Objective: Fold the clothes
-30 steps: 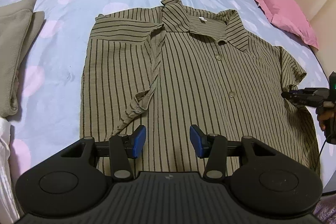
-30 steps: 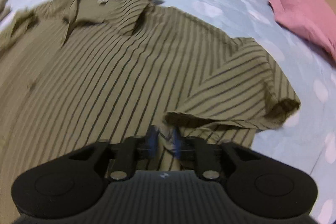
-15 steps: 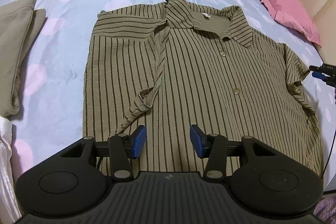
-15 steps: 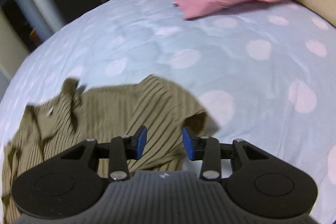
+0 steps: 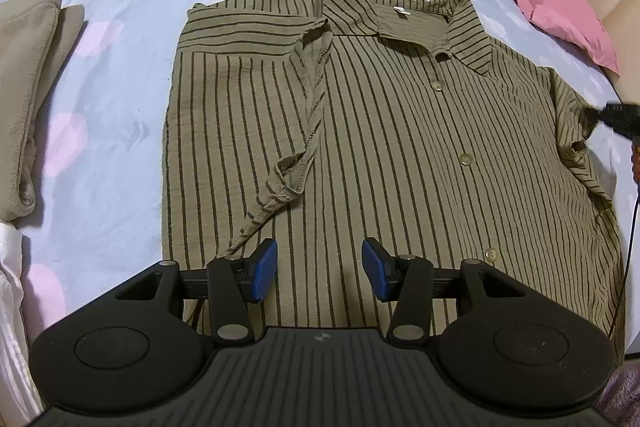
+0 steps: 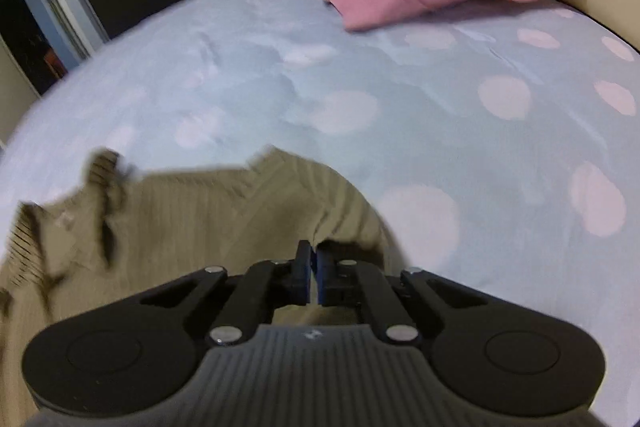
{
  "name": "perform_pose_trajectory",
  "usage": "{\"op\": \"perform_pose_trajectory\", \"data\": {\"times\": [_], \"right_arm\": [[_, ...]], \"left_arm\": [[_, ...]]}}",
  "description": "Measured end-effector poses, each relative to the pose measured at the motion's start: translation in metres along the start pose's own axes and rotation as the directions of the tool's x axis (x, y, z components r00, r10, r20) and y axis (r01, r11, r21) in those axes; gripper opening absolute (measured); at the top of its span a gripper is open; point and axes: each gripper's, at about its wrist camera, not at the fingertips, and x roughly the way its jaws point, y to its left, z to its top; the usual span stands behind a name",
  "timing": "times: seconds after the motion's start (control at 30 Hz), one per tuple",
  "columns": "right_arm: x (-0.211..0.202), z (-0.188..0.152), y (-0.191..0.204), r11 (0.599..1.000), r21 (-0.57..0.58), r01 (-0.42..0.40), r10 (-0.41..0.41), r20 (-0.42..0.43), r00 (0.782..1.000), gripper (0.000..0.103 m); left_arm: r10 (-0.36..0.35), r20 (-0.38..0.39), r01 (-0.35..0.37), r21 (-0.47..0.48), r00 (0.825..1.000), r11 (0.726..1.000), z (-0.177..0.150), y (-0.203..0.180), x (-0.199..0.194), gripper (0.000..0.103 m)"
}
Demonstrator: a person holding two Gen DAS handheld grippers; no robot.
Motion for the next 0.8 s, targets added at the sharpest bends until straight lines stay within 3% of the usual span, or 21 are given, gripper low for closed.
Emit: {"op": "perform_pose_trajectory", "data": {"times": [0.27, 0.5, 0.57, 0.63, 0.8], "right_arm": [[-0.011, 0.027, 0.068, 0.987, 0.024, -0.158, 0.155, 0.095, 0.983, 0.003], [0.028, 0.023, 0.116, 0.982, 0.056, -0.182, 0.180, 0.042, 0.983, 0.004], [0.040, 0.018, 0.124, 0.983, 0.048, -0.175, 0.175, 0.005, 0.985, 0.014], [0.043, 0.016, 0.126, 0.984, 0.041, -0.175, 0.176, -0.003, 0.984, 0.037], [0.042, 0.015, 0.121, 0.979, 0.057, -0.194, 0.195, -0.003, 0.981, 0.037]], "left_arm": [[-0.026, 0.013, 0.026, 0.002, 1.000, 1.000, -0.001, -0.001, -0.009, 0.045], [-0.016, 0.031, 0.017, -0.020, 0.999, 1.000, -0.001, 0.010, -0.018, 0.045], [-0.011, 0.032, 0.012, -0.027, 0.999, 1.000, -0.001, 0.014, -0.020, 0.045], [-0.010, 0.030, 0.011, -0.028, 1.000, 1.000, -0.001, 0.015, -0.020, 0.045], [-0.014, 0.018, 0.014, -0.007, 1.000, 1.000, -0.003, 0.013, -0.018, 0.046]]}}
